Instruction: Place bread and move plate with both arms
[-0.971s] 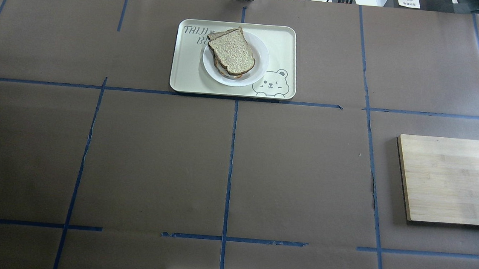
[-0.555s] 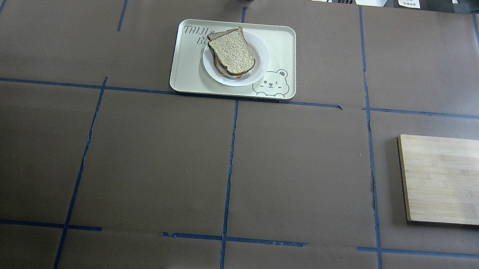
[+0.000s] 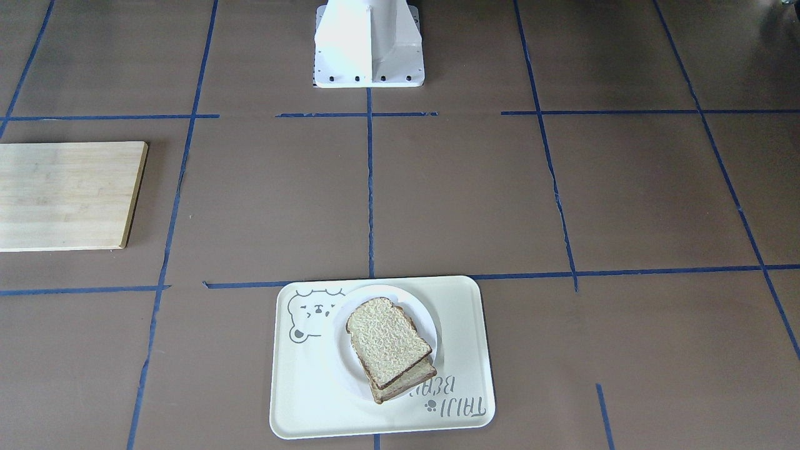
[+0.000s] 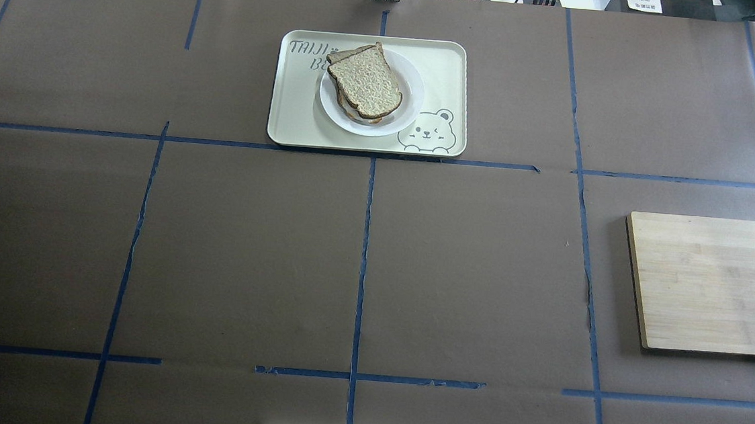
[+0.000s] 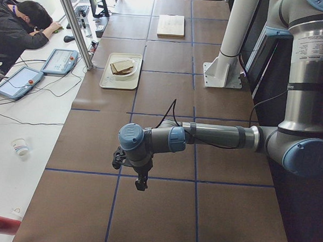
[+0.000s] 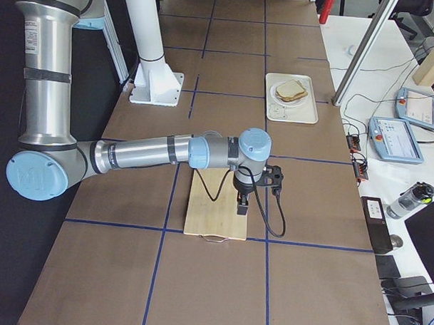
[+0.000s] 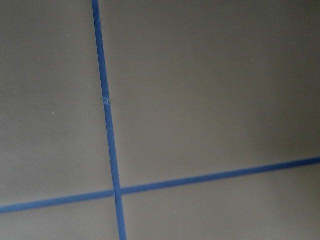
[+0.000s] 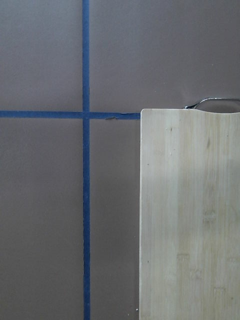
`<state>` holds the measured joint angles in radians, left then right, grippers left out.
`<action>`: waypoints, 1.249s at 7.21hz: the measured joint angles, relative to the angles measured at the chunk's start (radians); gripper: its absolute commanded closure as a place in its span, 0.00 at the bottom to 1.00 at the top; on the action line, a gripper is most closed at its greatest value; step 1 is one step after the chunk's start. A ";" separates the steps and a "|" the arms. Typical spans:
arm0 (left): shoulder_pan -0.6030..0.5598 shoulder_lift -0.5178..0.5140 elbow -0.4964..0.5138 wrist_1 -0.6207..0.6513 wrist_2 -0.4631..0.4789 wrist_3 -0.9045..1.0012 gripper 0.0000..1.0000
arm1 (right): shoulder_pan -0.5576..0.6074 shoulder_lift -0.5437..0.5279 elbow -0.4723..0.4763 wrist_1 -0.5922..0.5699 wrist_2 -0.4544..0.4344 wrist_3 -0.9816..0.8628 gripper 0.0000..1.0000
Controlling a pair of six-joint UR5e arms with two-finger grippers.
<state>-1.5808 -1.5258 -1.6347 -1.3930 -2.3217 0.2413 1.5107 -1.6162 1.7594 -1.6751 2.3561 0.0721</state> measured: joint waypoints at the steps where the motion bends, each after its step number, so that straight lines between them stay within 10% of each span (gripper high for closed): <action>1: 0.000 0.000 -0.001 -0.001 -0.003 -0.002 0.00 | 0.025 0.000 -0.034 0.000 -0.001 -0.053 0.01; 9: -0.001 0.000 -0.010 -0.001 -0.037 -0.040 0.00 | 0.151 -0.029 -0.165 0.004 -0.007 -0.229 0.01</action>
<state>-1.5815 -1.5253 -1.6447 -1.3944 -2.3588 0.2011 1.6620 -1.6448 1.5947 -1.6709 2.3492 -0.1565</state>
